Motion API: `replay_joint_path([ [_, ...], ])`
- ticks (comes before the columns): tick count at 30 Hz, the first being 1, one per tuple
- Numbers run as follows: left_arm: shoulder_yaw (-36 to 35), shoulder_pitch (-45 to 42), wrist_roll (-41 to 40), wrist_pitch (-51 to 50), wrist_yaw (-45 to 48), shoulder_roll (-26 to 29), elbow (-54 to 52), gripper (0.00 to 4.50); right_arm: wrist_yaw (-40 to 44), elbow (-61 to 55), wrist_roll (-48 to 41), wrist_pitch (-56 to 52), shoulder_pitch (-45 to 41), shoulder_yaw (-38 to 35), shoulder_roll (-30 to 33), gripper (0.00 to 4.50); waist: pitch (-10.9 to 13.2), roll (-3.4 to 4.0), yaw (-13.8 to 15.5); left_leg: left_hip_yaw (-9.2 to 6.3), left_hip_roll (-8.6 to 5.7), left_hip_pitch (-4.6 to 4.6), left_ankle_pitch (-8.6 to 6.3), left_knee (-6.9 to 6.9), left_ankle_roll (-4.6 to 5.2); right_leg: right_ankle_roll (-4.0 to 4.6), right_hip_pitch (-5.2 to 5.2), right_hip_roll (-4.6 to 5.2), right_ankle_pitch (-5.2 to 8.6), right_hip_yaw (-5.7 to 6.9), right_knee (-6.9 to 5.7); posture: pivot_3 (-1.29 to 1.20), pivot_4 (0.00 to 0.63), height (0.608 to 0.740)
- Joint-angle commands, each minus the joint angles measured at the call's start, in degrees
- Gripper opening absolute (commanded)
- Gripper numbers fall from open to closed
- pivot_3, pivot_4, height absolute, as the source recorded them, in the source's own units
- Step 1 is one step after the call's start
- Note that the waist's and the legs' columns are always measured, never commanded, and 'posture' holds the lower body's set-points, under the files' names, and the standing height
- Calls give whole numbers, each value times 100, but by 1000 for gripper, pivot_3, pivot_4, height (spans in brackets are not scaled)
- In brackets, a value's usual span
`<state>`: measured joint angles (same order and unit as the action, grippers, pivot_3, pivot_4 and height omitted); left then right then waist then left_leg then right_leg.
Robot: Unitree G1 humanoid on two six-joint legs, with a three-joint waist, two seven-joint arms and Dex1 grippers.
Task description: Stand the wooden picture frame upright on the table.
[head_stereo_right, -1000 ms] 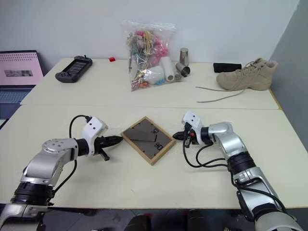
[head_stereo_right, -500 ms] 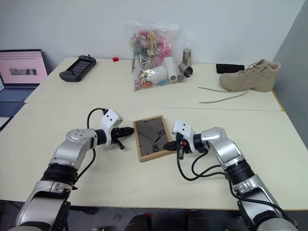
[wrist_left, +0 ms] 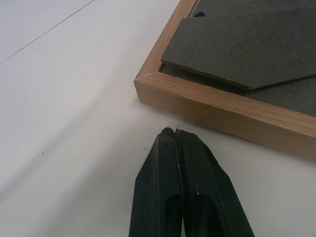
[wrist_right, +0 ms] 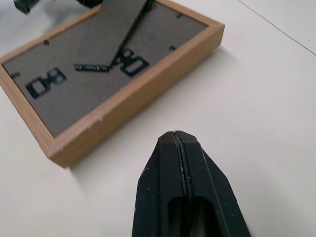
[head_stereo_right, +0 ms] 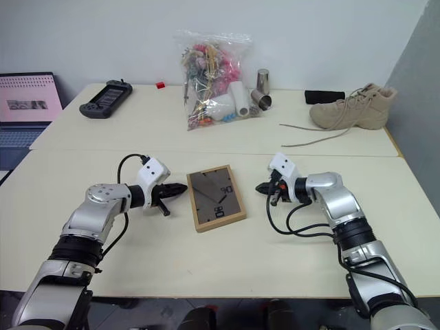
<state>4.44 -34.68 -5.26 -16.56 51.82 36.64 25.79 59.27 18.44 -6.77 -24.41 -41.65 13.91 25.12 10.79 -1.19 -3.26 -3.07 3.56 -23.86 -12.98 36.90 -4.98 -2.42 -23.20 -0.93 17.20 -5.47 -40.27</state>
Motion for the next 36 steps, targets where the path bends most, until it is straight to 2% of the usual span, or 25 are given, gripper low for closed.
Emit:
replay_joint_path([
  [1, 52, -223, 130, 130, -73, -97, 120, 46, 95, -443, 103, 268, 202, 319, -145, 1, 0, 0, 0, 0, 0, 0, 0, 0, 0, 0, 0, 0, 0, 0, 0, 0, 150, 740],
  [6, 148, -551, 250, 226, -142, -361, 385, 46, 20, -769, 128, 217, 321, 608, -498, 1, 0, 0, 3, 1, -2, -1, 0, 4, 0, 0, 0, 0, 0, -1, -3, 0, 150, 740],
  [15, 174, -667, 340, 234, -85, -426, 508, 46, -110, -684, 137, 137, 259, 535, -567, 1, 0, 0, 4, -2, -2, -2, 0, 3, 0, 0, 0, 1, 0, 1, -3, 0, 150, 740],
  [22, 246, 85, 122, -391, 920, 381, -632, 46, -334, -451, 281, 295, 262, 471, -420, 1, 0, 0, -38, 0, 0, 0, 0, -1, -1, 0, -3, 0, 0, 0, -3, 0, 150, 740],
  [24, 260, 278, 46, -497, 1041, 463, -1015, 46, -398, -458, 294, 280, 300, 469, -456, 1, 0, 0, -55, 1, 2, 2, 0, -4, 0, 1, -3, -1, 1, 0, -4, 0, 150, 740],
  [30, 386, 317, 29, -756, 770, 75, -1500, 46, -508, -439, 290, 232, 322, 453, -602, 1, 0, 0, 0, 0, -1, 0, 0, 3, 0, 2, -2, 0, 2, -1, -6, 0, 150, 740],
  [36, 579, 391, -53, -1099, 777, -144, -2166, 46, -390, -290, 325, 351, 259, 391, -400, 1, 0, -1, 56, -1, -8, -4, 0, 3, 0, 2, 0, 5, 2, -2, -2, 0, 150, 740],
])
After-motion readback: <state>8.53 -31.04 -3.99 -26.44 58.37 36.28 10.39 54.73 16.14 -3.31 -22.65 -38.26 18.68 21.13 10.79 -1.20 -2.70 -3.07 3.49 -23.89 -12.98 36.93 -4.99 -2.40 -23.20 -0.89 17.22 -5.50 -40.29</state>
